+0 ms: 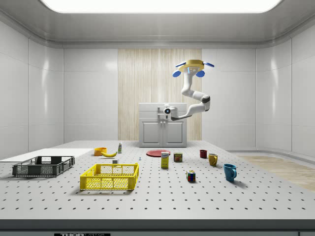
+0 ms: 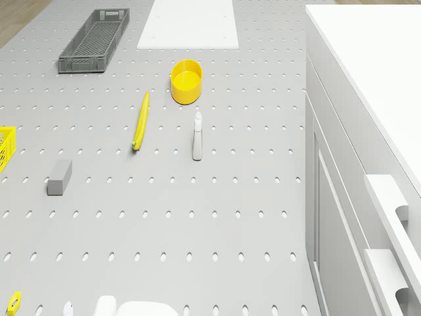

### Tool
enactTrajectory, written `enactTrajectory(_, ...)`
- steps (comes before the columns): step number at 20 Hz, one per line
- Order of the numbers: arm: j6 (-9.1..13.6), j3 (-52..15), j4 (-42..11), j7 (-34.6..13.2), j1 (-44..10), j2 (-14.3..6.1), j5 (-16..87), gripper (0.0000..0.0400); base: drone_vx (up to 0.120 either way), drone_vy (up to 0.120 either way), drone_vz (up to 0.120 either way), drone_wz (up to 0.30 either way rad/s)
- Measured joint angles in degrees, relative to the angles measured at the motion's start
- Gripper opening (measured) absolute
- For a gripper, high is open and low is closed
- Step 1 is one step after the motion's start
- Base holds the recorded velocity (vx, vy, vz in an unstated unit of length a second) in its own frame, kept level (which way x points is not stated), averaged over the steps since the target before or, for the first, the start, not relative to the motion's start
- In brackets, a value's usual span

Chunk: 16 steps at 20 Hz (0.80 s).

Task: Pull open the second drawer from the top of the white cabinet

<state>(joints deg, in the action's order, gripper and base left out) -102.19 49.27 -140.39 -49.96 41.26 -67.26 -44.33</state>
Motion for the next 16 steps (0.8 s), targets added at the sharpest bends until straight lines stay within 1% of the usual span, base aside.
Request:
enactTrajectory(6, -3.1, -2.3, -2.0, 0.4, 0.6, 0.0, -1.9, 0.03, 0.0, 0.0, 0.0, 0.0)
enactTrajectory(16, -9.6, -7.6, -5.6, 2.1, 2.4, 1.1, -7.0, 0.03, 0.0, 0.0, 0.0, 0.0)
